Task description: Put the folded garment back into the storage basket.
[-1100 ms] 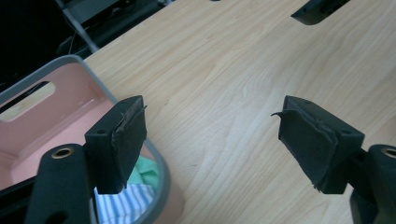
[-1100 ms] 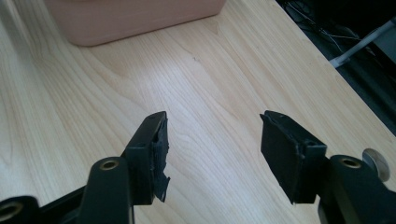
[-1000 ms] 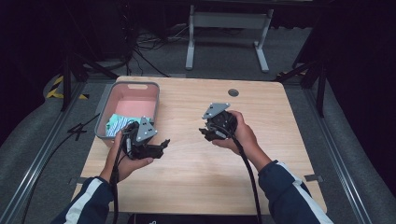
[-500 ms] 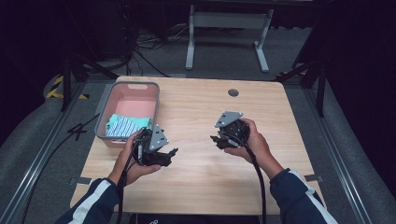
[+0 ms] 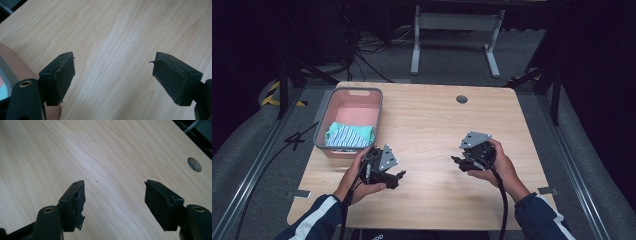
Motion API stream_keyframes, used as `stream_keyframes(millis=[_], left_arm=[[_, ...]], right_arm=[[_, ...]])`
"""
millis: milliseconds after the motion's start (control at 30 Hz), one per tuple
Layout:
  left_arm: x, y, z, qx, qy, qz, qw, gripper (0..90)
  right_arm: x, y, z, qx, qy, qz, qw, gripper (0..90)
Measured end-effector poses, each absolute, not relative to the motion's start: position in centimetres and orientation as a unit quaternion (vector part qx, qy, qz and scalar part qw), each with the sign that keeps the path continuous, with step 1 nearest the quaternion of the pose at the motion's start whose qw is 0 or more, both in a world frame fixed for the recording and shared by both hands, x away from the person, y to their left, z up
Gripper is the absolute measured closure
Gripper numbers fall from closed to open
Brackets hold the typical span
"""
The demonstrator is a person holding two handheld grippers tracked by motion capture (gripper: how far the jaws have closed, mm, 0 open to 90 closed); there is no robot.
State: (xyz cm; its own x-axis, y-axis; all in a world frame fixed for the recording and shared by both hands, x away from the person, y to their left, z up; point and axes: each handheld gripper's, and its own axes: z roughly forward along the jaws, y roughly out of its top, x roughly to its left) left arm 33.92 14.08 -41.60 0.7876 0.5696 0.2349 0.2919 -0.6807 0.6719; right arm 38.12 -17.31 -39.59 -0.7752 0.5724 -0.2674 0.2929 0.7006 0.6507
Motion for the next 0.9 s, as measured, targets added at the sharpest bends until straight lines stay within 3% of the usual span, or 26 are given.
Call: stream_keyframes(millis=[900], left_arm=[[33.2, 13.8, -45.7, 0.908, 0.217, 0.164, 0.318, 16.9]], right_arm=[[35.4, -24.9, -45.0, 0.305, 0.873, 0.316, 0.212, 29.5]])
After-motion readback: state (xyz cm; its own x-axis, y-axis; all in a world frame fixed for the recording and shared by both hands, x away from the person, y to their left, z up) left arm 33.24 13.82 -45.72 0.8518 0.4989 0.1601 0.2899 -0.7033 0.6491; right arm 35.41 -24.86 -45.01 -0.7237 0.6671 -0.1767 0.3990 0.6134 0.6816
